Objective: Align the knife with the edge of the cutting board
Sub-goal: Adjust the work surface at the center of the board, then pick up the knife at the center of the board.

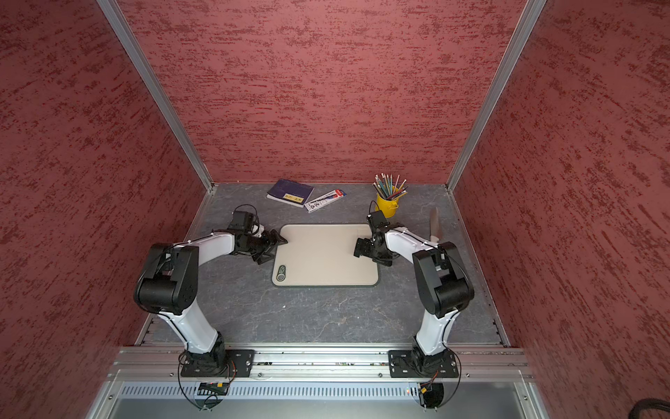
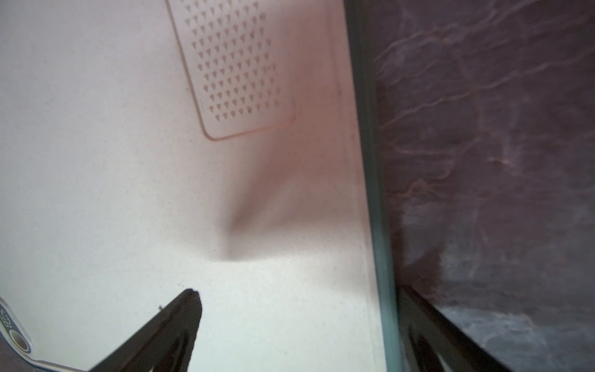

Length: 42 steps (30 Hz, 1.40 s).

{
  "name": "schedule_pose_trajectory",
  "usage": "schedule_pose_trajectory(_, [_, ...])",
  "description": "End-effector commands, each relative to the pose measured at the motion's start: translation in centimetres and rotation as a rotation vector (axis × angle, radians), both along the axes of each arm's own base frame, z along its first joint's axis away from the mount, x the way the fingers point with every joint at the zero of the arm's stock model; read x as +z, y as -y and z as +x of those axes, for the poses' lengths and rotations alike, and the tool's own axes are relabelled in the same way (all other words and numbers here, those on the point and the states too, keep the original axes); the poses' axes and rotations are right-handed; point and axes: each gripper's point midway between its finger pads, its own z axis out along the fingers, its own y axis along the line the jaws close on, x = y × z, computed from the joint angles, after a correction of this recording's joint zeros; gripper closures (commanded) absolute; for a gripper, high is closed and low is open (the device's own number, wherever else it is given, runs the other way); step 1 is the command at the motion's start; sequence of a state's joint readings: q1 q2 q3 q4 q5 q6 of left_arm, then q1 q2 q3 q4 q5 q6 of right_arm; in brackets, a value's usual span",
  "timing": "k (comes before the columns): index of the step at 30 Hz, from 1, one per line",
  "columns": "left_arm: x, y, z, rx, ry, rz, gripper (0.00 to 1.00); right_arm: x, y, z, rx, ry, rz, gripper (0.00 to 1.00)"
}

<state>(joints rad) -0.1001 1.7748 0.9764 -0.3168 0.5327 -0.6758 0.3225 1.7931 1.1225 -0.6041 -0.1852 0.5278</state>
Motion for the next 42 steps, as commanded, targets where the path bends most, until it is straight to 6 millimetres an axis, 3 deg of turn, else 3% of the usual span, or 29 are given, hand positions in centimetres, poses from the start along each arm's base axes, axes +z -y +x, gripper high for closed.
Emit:
schedule_pose_trajectory(1, [-5.0,-0.7,-4.4,-0.012,-0.210,0.065,0.14,1.1,-2.0,-0.4,0.023,-0.001,0.072,0.02])
schedule_pose_trajectory(5, [-4.4,-1.6,-4.1,-0.005,-0.193,0.108,0.09,1.7,-1.0,0.5,0.011,0.025,0.015,0.02])
schedule_pose_trajectory(8, [-3.7,-3.1,-3.7,0.028,-0.184,0.163,0.00,2.4,0.0,1.3,0.001,0.039,-0.033,0.02])
schedule_pose_trajectory(16, [-0.4,-6.9,-3.0,0.157,-0.141,0.180,0.00,5.9,3.4,3.8,-0.055,0.118,-0.081,0.02])
schedule_pose_trajectory(20, [1.9,-7.6,-3.9,0.216,-0.123,0.133,0.00,7.7,7.0,4.2,-0.135,0.133,-0.092,0.02])
schedule_pose_trajectory(27, [5.7,-6.7,-6.9,0.198,-0.050,0.083,0.02,11.7,13.6,3.1,-0.281,0.189,-0.081,0.02])
schedule_pose_trajectory(36, [7.5,-5.9,-10.2,0.174,0.004,0.052,0.03,11.6,20.3,1.6,-0.478,0.135,-0.141,0.02])
schedule_pose_trajectory(42, [6.2,-4.6,-11.3,0.138,-0.023,0.013,0.05,9.6,25.1,1.9,-0.550,0.038,-0.198,0.02])
